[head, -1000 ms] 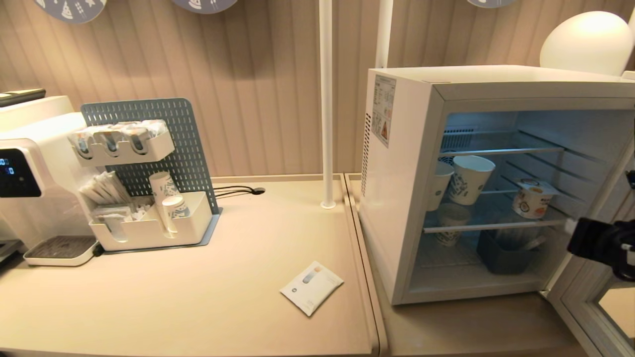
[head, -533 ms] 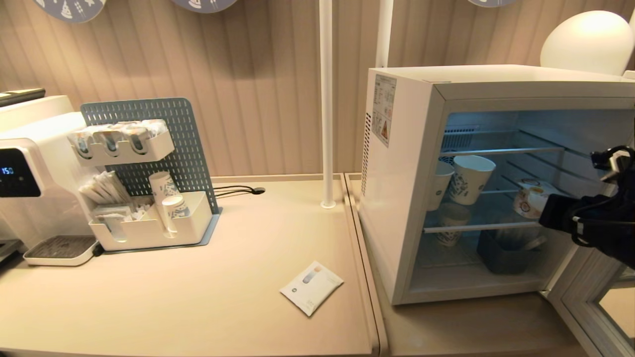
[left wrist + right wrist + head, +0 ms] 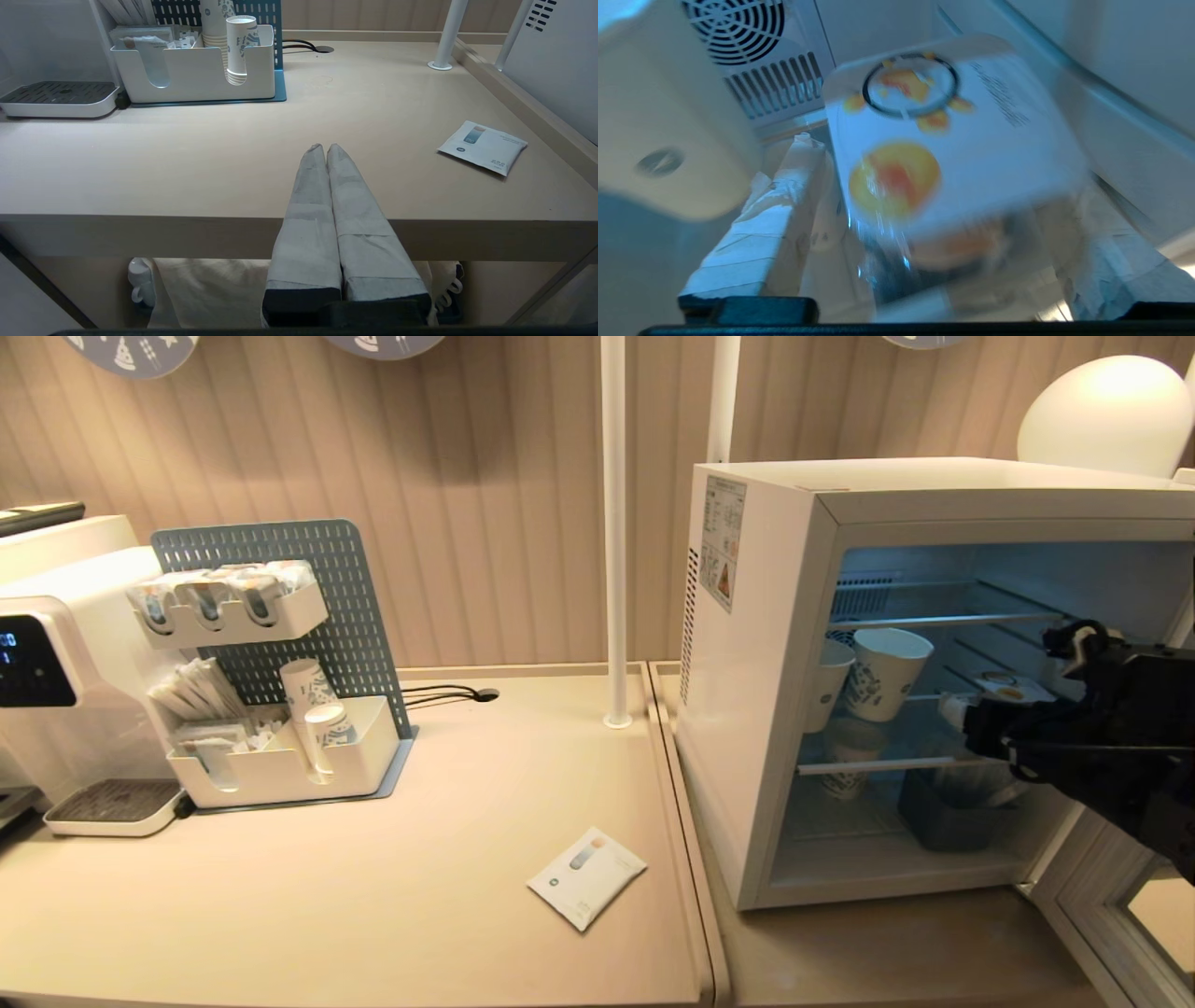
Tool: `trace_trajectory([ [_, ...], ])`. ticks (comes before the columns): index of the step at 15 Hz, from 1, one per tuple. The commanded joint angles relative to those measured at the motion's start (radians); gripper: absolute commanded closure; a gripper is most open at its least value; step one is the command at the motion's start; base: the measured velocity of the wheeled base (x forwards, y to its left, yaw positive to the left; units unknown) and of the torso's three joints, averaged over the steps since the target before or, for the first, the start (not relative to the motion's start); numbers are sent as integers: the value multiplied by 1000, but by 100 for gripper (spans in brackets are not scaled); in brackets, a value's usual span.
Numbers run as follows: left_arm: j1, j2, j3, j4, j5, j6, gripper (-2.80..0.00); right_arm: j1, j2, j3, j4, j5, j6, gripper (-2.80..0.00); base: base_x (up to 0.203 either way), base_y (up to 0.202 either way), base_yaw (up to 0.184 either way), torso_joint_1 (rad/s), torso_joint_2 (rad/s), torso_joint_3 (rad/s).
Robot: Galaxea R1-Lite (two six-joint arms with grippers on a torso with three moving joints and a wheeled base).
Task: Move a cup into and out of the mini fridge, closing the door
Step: Take the yoghurt out of the freezer
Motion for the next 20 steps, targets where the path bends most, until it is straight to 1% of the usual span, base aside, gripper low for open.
trace_trajectory([
  [1, 0, 0, 2, 0, 0, -2, 0, -5, 62, -40, -7, -1, -1, -280, 0, 0, 0, 0, 0, 0],
  [4, 0, 0, 2, 0, 0, -2, 0, -24, 70, -86, 2, 2, -17, -280, 0, 0, 0, 0, 0, 0],
  [5, 0, 0, 2, 0, 0, -2, 0, -31, 71, -93, 4, 2, -22, 0, 0, 0, 0, 0, 0, 0],
  [6, 0, 0, 2, 0, 0, -2, 0, -36, 73, -100, 11, 2, -35, 0, 0, 0, 0, 0, 0, 0],
  [13, 0, 0, 2, 0, 0, -2, 0, -58, 43, -60, 15, 7, -35, 0, 0, 0, 0, 0, 0, 0],
  [17, 0, 0, 2, 0, 0, -2, 0, -57, -88, 18, 44, 18, -35, 0, 0, 0, 0, 0, 0, 0],
  [20, 0, 0, 2, 0, 0, -2, 0, -48, -260, 56, 152, 46, -31, 0, 0, 0, 0, 0, 0, 0],
])
